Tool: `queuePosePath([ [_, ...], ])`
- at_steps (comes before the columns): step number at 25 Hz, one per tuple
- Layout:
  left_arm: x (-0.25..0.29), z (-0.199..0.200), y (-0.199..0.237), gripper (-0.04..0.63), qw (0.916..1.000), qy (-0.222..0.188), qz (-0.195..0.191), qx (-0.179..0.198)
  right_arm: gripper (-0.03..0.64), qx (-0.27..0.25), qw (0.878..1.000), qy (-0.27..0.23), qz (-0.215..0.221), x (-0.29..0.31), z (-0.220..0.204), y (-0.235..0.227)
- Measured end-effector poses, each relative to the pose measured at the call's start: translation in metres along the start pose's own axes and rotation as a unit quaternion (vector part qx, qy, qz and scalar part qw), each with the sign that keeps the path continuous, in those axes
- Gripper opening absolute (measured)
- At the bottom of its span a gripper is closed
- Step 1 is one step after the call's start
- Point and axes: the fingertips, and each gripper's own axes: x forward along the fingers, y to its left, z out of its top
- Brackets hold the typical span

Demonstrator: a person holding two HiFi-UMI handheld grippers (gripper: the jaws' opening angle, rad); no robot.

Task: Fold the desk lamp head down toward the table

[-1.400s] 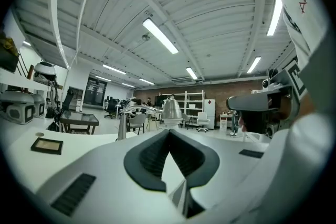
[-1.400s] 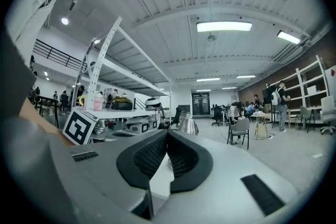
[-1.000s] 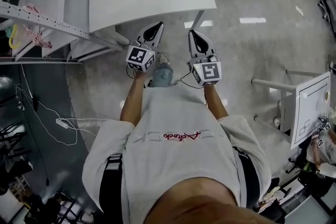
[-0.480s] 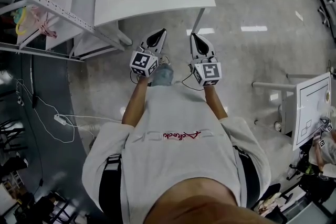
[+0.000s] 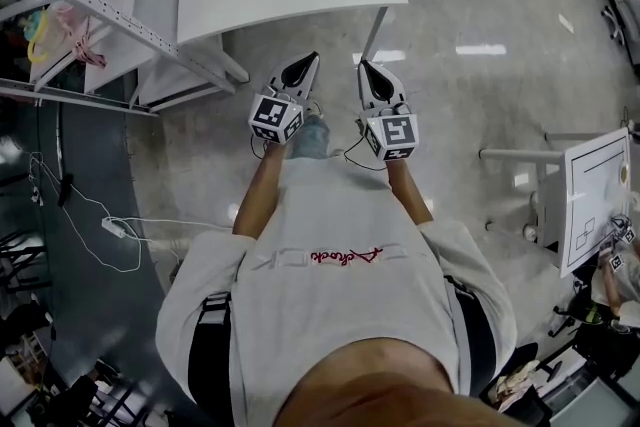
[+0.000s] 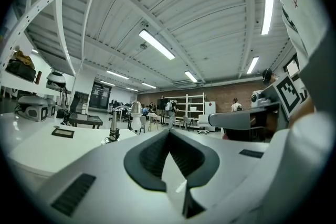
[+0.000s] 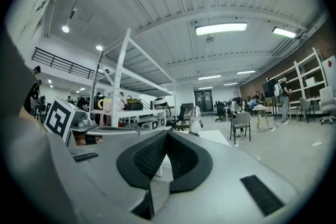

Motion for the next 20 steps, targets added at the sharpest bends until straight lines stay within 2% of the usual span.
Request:
queuePosePath([
  [20,-0.008,-0.011,-0.003,0.026,0.9999,0.007,0.001,-0.010,0.025,0.000,1.000,0.000,-0.006,-0.003,-0.001,0.005],
])
